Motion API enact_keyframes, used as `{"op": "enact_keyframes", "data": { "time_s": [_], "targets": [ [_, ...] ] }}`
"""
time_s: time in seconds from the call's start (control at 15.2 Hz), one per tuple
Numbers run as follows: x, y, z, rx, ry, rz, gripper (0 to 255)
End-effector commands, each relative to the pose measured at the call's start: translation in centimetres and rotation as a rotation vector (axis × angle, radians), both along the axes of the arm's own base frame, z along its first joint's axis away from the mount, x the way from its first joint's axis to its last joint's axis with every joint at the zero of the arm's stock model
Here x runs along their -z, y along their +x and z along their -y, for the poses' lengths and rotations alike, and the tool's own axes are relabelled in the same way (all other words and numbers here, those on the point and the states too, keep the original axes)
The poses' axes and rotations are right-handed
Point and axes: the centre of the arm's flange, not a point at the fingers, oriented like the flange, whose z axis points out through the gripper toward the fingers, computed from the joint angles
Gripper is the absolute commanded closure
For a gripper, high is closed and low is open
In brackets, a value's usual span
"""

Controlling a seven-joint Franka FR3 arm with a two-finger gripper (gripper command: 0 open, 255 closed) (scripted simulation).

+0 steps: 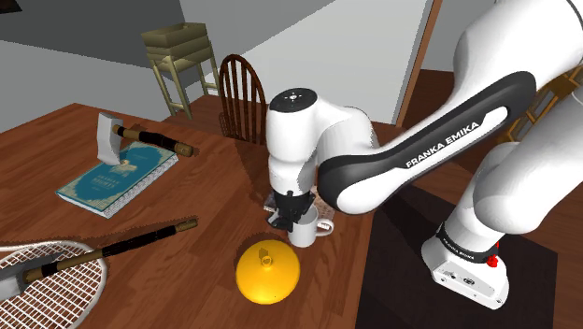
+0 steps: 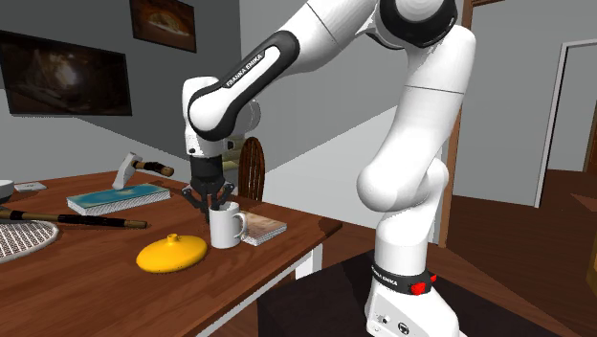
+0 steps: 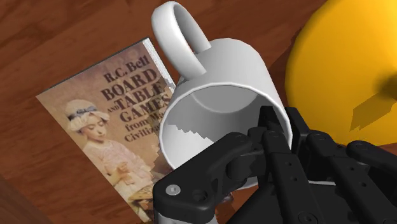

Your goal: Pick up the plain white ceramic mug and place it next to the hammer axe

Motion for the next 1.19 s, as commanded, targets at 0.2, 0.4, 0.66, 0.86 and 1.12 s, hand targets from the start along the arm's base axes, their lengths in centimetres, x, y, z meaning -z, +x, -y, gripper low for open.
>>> {"op": "enact_keyframes", "data": {
  "time_s": [0.2,0.4,0.66,0.86,1.12],
  "targets": [
    [-2.6,-0.1,0.0,0.000,0.000,0.000,255],
    [-4.2,-0.1,0.0,0.000,0.000,0.000,255],
    [-6.3,-0.1,0.0,0.000,0.000,0.000,255],
    [-7.9,-0.1,0.0,0.000,0.000,0.000,255],
    [-10.0,-0.1,0.0,0.000,0.000,0.000,255]
  ]
}}
